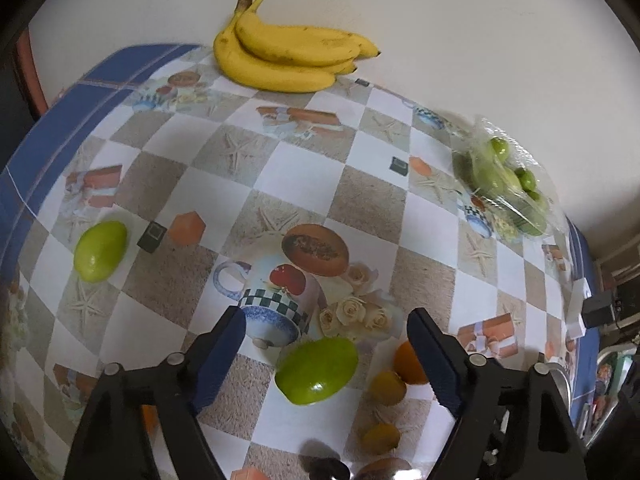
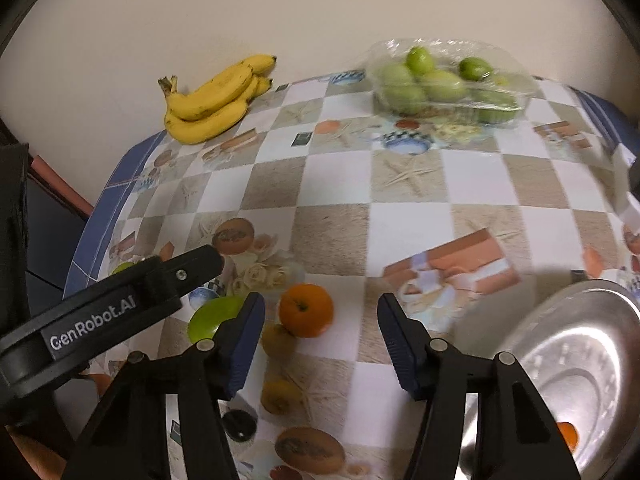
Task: Organize fruits
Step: 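Withdraw the right gripper from the bowl toward the second orange, then close the right gripper on the orange while the left gripper grasps the green mango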
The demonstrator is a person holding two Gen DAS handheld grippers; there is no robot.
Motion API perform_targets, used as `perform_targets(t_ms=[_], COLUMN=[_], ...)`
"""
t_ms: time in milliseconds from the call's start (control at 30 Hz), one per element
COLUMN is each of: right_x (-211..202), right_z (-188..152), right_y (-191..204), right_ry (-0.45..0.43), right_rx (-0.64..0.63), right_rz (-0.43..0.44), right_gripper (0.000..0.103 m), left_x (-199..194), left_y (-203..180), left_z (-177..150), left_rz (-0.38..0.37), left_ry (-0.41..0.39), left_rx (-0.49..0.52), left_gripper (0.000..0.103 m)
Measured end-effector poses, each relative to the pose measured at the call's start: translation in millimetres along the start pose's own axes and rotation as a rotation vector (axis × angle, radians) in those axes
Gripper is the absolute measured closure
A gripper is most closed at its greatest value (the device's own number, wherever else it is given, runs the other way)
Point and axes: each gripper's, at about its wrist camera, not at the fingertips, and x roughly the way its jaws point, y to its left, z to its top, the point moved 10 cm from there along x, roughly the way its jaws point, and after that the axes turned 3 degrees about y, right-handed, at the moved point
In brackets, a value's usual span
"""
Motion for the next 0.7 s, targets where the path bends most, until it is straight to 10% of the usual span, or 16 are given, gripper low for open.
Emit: perform_targets(t_ms=[700], right_x=[35.9], right_z=[-2.3], right_y=[4.6], right_ry=[0.048], right_rx=[0.015], right_rz=[0.008], right_gripper=[0.065], left_x=[23.7], left_y=[4.0], left_z=[-7.6], left_rz=[-0.027], left_ry=[0.076], left_rx=[-0.026], left_gripper=[0.027])
